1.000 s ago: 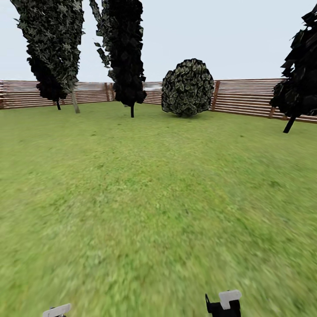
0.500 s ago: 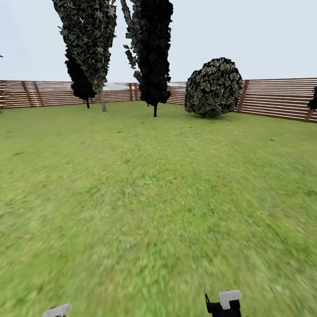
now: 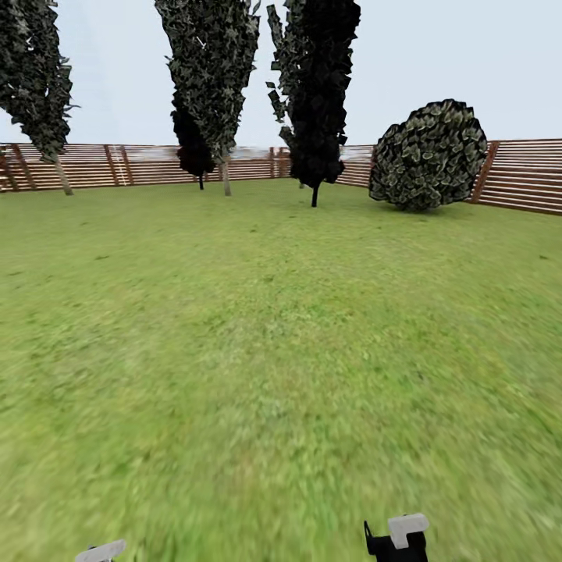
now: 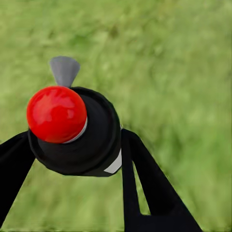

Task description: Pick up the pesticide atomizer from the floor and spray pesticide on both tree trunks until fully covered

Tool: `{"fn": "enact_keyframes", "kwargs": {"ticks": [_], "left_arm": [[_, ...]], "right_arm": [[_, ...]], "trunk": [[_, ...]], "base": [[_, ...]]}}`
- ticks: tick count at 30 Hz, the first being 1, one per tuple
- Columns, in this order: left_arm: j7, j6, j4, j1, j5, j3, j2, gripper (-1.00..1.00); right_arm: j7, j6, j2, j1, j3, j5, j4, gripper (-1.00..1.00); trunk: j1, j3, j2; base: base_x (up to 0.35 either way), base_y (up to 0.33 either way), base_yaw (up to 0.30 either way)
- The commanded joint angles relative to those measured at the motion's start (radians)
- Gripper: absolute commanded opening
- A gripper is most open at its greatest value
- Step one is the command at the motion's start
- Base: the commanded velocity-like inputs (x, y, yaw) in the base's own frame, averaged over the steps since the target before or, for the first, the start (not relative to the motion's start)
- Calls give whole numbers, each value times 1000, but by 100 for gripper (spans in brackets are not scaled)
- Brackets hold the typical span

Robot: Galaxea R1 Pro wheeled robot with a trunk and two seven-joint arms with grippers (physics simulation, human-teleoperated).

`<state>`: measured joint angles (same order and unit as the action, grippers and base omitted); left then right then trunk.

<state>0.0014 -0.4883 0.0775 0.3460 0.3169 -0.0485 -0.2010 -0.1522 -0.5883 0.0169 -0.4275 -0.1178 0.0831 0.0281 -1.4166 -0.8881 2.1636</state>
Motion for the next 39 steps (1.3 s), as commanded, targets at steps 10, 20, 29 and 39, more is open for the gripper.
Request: {"fn": "enact_keyframes", "kwargs": {"ticks": [10, 20, 29, 39], "left_arm": [[0, -3, -1, 1, 5, -5, 0, -100], [0, -3, -1, 1, 5, -5, 0, -100], [0, -3, -1, 1, 7, -5, 0, -100], [0, -3, -1, 1, 7, -5, 0, -100]], "right_arm": [[-10, 0, 0, 0, -5, 9, -1, 100], [-10, 0, 0, 0, -5, 9, -1, 100], [-10, -1, 0, 0, -6, 9, -1, 100], [-10, -1, 0, 0, -6, 9, -1, 100]], "trunk": [[1, -1, 0], [1, -1, 0], [1, -1, 0], [1, -1, 0]], "base": [[-35, 23, 285], [51, 14, 285], [272, 169, 285], [282, 198, 285]]}}
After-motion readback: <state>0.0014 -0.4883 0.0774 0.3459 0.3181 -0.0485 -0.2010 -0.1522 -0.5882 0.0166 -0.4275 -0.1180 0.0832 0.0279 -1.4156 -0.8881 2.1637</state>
